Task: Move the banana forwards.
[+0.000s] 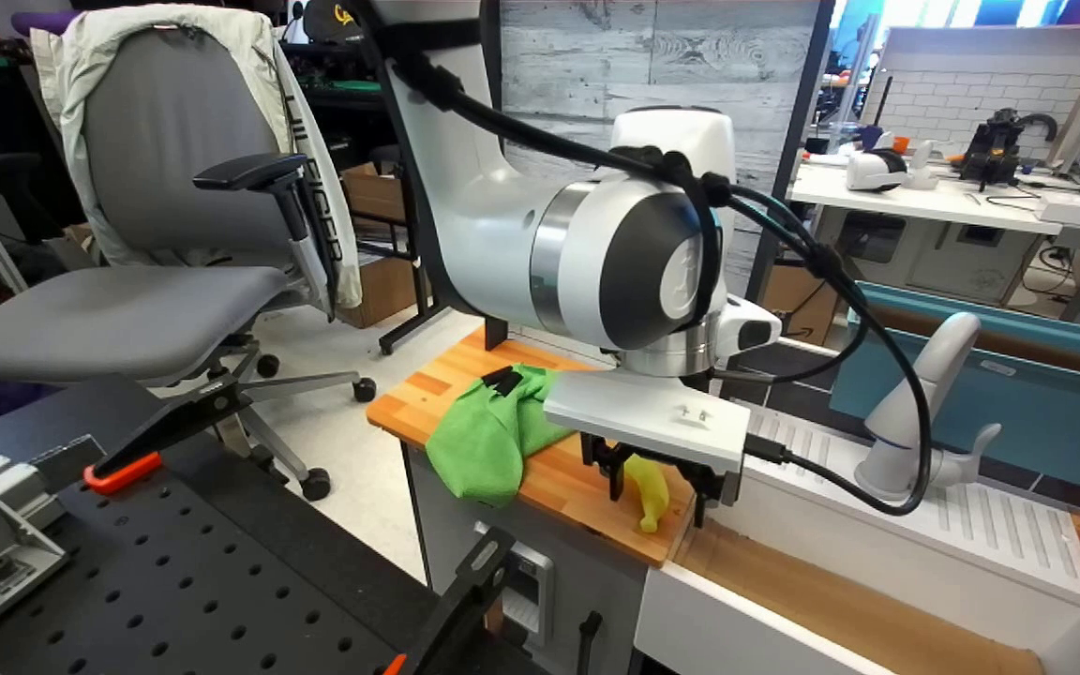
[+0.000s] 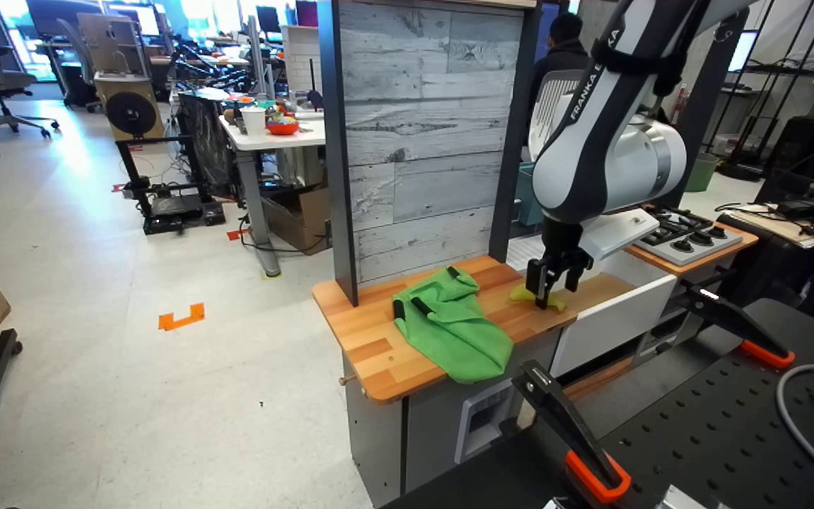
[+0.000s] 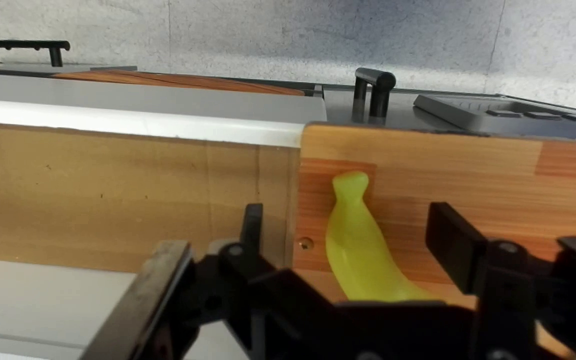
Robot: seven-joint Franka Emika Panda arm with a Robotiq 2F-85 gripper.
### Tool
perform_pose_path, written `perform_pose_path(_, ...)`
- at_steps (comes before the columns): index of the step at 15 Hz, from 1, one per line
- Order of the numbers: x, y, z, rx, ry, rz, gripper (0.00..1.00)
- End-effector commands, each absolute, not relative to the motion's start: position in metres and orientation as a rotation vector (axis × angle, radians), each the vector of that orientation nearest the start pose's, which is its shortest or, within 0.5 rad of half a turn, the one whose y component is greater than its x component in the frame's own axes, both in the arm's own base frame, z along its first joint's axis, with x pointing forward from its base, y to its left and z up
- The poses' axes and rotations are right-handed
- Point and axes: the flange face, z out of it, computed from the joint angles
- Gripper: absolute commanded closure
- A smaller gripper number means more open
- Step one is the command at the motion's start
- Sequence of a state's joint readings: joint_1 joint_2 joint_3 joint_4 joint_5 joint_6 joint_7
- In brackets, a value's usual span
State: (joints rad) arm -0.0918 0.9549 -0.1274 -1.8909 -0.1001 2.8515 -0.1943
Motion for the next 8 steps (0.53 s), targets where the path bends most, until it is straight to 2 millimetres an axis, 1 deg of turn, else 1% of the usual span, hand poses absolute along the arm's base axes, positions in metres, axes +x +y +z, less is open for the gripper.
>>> perform_pose_path(1, 0.572, -0.124, 0.033, -3.252, -0.217, 0.030, 0.00)
perform_pose_path(4, 0.571, -0.117, 0.061, -3.242, -0.192, -0.026, 0.00)
perform_pose_path(5, 0.581, -0.122, 0.033, -3.262, -0.197, -0.025, 0.00)
perform_pose_path(7, 0.580, -0.119, 0.049, -3.257, -0.196, -0.046, 0.00)
perform_pose_path(8, 0.579, -0.118, 0.053, -3.256, -0.195, -0.049, 0.00)
